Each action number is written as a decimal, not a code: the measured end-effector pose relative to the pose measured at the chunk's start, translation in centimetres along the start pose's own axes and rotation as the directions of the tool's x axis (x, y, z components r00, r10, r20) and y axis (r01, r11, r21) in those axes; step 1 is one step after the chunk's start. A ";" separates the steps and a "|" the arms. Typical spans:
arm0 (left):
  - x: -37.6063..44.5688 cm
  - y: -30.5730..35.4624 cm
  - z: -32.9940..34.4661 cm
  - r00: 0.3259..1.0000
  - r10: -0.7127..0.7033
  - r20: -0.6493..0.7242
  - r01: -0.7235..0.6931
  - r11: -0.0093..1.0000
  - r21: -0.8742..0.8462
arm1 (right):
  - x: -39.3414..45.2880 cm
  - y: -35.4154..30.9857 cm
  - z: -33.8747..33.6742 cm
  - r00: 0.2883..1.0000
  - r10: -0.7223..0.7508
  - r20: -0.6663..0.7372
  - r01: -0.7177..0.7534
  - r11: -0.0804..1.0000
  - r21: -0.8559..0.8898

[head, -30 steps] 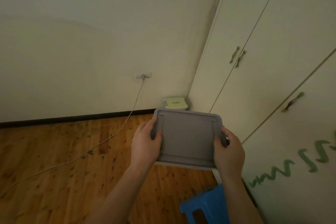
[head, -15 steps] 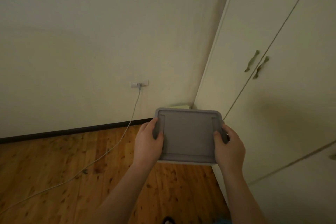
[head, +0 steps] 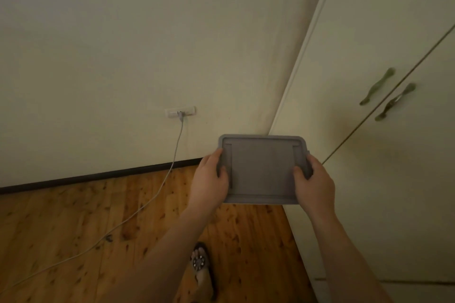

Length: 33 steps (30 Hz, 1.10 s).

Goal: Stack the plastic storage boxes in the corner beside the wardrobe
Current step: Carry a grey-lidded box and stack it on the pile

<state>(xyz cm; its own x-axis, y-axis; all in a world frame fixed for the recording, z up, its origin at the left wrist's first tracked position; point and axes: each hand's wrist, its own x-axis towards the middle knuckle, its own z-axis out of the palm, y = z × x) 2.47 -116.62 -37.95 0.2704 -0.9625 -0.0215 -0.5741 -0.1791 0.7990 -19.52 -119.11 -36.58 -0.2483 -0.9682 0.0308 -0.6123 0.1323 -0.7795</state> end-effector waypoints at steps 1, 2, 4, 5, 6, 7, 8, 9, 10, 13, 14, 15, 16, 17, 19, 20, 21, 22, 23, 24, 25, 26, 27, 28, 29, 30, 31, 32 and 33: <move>1.8 -0.3 0.6 0.999 0.000 0.034 0.000 1.000 0.000 | 1.6 0.0 0.7 1.000 0.002 0.007 -0.002 1.000 -0.013; 2.9 -0.5 0.8 0.998 0.001 0.060 -0.001 1.000 -0.001 | 2.7 -0.1 1.2 1.000 -0.004 0.024 0.004 1.000 -0.024; 6.0 -1.1 1.8 0.994 -0.021 0.110 0.021 1.000 -0.005 | 5.6 0.0 2.6 0.999 0.006 0.047 -0.004 0.999 -0.044; 7.7 -1.4 2.3 0.991 -0.035 0.128 0.035 0.999 0.000 | 7.2 -0.1 3.2 0.999 0.013 0.053 -0.010 0.998 -0.060; 8.6 -1.6 2.4 0.990 -0.039 0.137 0.038 0.999 0.009 | 8.0 -0.3 3.6 0.998 0.009 0.061 -0.004 0.998 -0.070; 10.2 -1.7 2.8 0.988 -0.043 0.146 0.042 0.999 0.009 | 9.4 -0.5 4.1 0.997 0.008 0.071 -0.002 0.996 -0.084; 11.7 -1.8 3.1 0.987 -0.048 0.156 0.048 0.999 0.006 | 10.8 -0.6 4.7 0.996 0.004 0.084 0.003 0.996 -0.090; 13.0 -1.9 3.4 0.985 -0.054 0.163 0.054 0.999 0.009 | 12.0 -0.9 5.2 0.995 0.008 0.095 0.001 0.995 -0.097; 14.4 -2.0 3.6 0.983 -0.069 0.170 0.068 0.998 0.009 | 13.3 -1.1 5.8 0.994 0.018 0.104 -0.008 0.995 -0.104; 17.6 -2.2 4.2 0.977 -0.098 0.190 0.096 0.995 0.020 | 16.0 -1.1 7.4 0.991 0.031 0.132 -0.013 0.991 -0.134; 19.0 -2.3 4.5 0.976 -0.103 0.192 0.101 0.995 0.020 | 17.3 -1.0 8.1 0.990 0.028 0.139 -0.009 0.991 -0.134; 20.0 -2.4 4.8 0.973 -0.111 0.200 0.110 0.994 0.014 | 18.4 -0.8 8.7 0.988 0.032 0.150 -0.012 0.991 -0.137; 21.2 -2.5 5.2 0.971 -0.117 0.207 0.118 0.993 0.011 | 19.6 -0.5 9.4 0.987 0.041 0.157 -0.019 0.990 -0.137; 22.0 -2.5 5.5 0.969 -0.120 0.217 0.121 0.993 0.012 | 20.6 -0.3 9.9 0.985 0.049 0.165 -0.026 0.990 -0.139; 23.7 -2.7 6.3 0.963 -0.124 0.239 0.122 0.992 0.023 | 22.7 -0.1 10.7 0.981 0.055 0.185 -0.029 0.990 -0.137; 24.5 -2.8 6.8 0.959 -0.133 0.252 0.130 0.991 0.030 | 23.7 0.2 11.1 0.980 0.056 0.193 -0.031 0.991 -0.132; 25.2 -3.0 7.0 0.955 -0.149 0.257 0.146 0.989 0.030 | 24.4 0.2 11.3 0.978 0.051 0.202 -0.026 0.992 -0.126; 26.1 -3.2 7.4 0.953 -0.159 0.256 0.158 0.987 0.026 | 25.2 0.3 11.6 0.978 0.043 0.206 -0.019 0.993 -0.120; 27.0 -3.4 7.8 0.953 -0.168 0.253 0.169 0.985 0.017 | 26.0 0.6 11.7 0.977 0.042 0.207 -0.018 0.993 -0.114; 27.9 -3.5 8.6 0.955 -0.174 0.241 0.178 0.984 0.005 | 27.0 1.0 11.8 0.977 0.039 0.208 -0.017 0.994 -0.109; 28.7 -3.6 9.3 0.958 -0.177 0.227 0.182 0.983 -0.004 | 28.0 1.4 12.0 0.977 0.032 0.213 -0.009 0.994 -0.105; 29.4 -3.6 10.0 0.959 -0.178 0.220 0.185 0.983 -0.013 | 29.1 2.0 12.3 0.975 0.027 0.222 -0.004 0.995 -0.102; 29.8 -3.6 10.5 0.959 -0.177 0.220 0.186 0.982 -0.021 | 29.8 2.5 12.5 0.974 0.029 0.227 -0.006 0.995 -0.098; 30.6 -3.8 11.8 0.962 -0.170 0.212 0.181 0.983 -0.030 | 31.3 3.4 13.0 0.972 0.026 0.233 -0.003 0.995 -0.096; 31.3 -4.0 12.7 0.963 -0.169 0.209 0.181 0.983 -0.037 | 32.6 4.2 13.5 0.970 0.025 0.241 -0.001 0.995 -0.099; 31.7 -4.1 13.4 0.965 -0.168 0.203 0.180 0.983 -0.046 | 33.6 4.9 13.9 0.970 0.032 0.243 -0.007 0.995 -0.104; 32.3 -4.4 14.5 0.965 -0.173 0.196 0.188 0.981 -0.059 | 34.8 6.0 14.6 0.968 0.032 0.249 -0.004 0.994 -0.113; 32.8 -4.8 15.3 0.966 -0.176 0.189 0.193 0.978 -0.076 | 35.7 6.8 15.1 0.967 0.032 0.253 -0.001 0.993 -0.122; 33.4 -5.5 16.2 0.967 -0.178 0.182 0.197 0.976 -0.090 | 36.6 7.8 15.8 0.964 0.028 0.264 0.006 0.991 -0.131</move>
<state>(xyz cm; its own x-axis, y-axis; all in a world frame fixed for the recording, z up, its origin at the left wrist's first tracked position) 2.07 -151.10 -52.78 0.2232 -0.9359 -0.2727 -0.4374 -0.3461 0.8300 -21.46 -156.86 -51.41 -0.0587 -0.9857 -0.1577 -0.7067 0.1526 -0.6909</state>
